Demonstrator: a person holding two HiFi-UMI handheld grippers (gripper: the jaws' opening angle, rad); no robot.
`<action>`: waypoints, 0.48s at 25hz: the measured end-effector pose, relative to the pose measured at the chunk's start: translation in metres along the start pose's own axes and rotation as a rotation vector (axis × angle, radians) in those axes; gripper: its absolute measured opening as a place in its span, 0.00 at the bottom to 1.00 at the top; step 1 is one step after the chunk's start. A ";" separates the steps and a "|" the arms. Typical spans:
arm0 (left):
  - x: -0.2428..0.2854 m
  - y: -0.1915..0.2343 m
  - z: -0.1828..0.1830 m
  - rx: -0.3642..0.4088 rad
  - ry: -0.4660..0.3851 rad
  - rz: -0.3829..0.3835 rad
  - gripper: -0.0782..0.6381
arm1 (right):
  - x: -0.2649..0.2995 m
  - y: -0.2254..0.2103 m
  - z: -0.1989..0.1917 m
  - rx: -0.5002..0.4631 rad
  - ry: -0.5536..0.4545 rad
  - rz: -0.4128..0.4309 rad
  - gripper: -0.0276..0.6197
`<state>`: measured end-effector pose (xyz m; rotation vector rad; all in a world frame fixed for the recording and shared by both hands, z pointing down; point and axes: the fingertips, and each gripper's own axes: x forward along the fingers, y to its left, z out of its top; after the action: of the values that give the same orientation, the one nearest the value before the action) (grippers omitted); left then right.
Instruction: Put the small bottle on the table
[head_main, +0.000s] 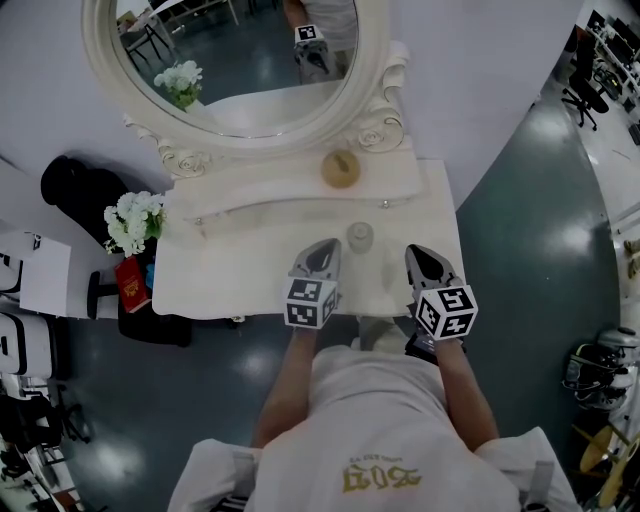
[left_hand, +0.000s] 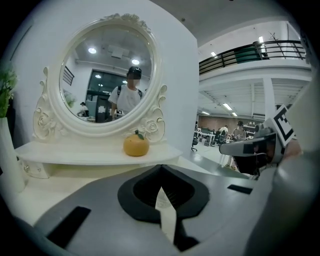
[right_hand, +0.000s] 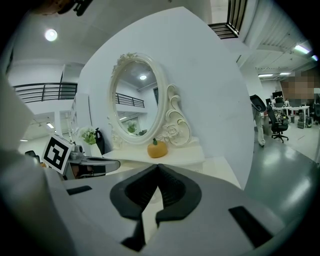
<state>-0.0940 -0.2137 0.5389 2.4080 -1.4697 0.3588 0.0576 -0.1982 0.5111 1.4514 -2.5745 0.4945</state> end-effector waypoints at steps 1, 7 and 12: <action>0.000 0.000 0.000 -0.002 0.001 0.000 0.13 | 0.000 0.000 0.000 0.001 0.000 -0.001 0.06; 0.000 0.002 -0.002 -0.007 0.010 -0.007 0.13 | -0.003 -0.008 0.000 0.017 -0.006 -0.020 0.06; -0.001 0.008 -0.006 -0.021 0.020 -0.001 0.13 | -0.005 -0.017 0.005 0.054 -0.024 -0.038 0.06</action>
<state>-0.1021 -0.2138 0.5454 2.3819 -1.4564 0.3639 0.0748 -0.2040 0.5091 1.5301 -2.5657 0.5491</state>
